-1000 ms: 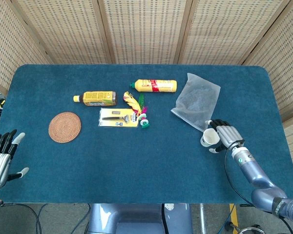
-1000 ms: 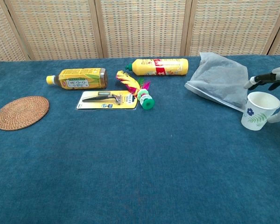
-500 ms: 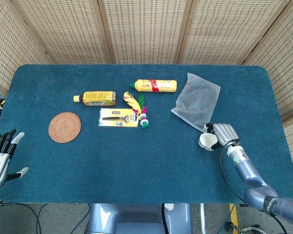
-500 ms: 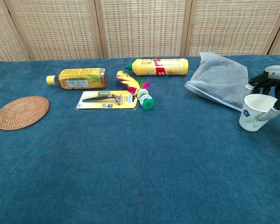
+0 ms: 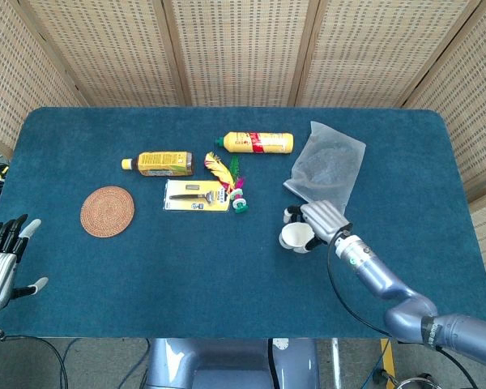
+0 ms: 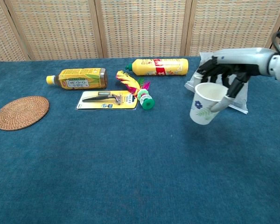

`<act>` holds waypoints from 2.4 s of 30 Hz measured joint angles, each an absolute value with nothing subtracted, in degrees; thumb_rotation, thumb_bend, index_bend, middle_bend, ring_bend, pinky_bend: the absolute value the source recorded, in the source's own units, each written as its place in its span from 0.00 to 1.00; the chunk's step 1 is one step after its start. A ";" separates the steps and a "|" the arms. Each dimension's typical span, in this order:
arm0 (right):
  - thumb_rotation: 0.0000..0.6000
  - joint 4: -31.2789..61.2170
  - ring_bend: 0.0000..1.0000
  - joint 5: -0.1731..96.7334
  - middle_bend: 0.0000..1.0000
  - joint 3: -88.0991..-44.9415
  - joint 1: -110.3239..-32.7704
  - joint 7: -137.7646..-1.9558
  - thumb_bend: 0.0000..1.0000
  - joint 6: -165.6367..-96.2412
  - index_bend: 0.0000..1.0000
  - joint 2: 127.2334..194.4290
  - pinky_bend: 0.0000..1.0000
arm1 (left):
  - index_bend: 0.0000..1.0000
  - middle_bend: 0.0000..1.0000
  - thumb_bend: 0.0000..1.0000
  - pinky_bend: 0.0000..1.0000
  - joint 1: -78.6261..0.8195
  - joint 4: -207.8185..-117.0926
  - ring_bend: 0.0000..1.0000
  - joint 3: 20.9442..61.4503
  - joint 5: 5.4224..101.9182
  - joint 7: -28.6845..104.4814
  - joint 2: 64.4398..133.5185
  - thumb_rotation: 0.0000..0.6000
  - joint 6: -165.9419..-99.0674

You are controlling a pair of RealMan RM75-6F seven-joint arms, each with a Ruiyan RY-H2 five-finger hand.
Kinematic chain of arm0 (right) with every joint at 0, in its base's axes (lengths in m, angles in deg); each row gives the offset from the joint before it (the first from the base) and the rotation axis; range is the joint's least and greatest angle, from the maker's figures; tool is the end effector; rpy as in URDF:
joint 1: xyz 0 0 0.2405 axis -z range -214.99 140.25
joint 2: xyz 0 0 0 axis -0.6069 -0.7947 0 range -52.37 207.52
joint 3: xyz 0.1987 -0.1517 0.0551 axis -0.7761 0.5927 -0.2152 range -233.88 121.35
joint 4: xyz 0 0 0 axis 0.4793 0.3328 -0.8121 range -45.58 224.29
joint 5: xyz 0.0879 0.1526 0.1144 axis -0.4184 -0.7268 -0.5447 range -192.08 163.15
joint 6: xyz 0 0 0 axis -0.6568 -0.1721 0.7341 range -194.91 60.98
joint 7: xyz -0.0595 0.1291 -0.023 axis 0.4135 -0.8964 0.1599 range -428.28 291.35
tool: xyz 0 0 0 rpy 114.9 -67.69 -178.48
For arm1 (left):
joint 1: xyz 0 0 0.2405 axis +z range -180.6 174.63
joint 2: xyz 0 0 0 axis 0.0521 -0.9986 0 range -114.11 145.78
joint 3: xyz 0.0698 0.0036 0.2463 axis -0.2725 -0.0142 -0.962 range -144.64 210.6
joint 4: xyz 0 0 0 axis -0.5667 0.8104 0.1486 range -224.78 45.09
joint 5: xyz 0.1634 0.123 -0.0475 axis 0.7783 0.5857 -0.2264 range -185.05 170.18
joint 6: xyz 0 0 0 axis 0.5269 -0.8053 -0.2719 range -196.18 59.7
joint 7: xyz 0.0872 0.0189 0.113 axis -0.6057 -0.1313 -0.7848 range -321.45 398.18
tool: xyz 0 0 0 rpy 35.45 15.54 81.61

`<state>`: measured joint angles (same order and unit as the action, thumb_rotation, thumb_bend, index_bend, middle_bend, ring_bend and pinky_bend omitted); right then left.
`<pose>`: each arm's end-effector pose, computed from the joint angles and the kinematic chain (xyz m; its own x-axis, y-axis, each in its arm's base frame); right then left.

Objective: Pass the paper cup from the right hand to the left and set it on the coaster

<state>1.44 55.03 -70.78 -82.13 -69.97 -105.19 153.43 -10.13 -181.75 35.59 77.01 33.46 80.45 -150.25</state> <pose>-0.1426 -0.3688 0.0318 0.3305 -0.4404 0.8348 -0.9078 -0.3902 0.1536 -0.3112 0.1924 0.1509 0.4703 0.0430 0.8814 0.8825 -0.0230 -0.4698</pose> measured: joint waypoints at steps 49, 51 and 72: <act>1.00 -4.78 0.00 54.22 0.00 -62.20 -87.83 -56.24 0.00 -125.48 0.05 148.86 0.00 | 0.00 0.00 0.00 0.00 -12.09 -179.79 0.00 35.29 77.44 33.82 81.56 1.00 -148.00; 1.00 -3.72 0.00 59.31 0.00 -60.20 -82.80 -59.33 0.00 -131.35 0.05 146.22 0.00 | 0.00 0.00 0.00 0.00 -12.86 -179.23 0.00 35.38 78.75 34.07 81.58 1.00 -147.91; 1.00 -1.67 0.00 61.40 0.00 -54.96 -52.09 -58.52 0.00 -157.92 0.01 143.63 0.00 | 0.00 0.00 0.00 0.00 -39.25 -176.77 0.00 39.60 92.51 36.51 87.28 1.00 -128.20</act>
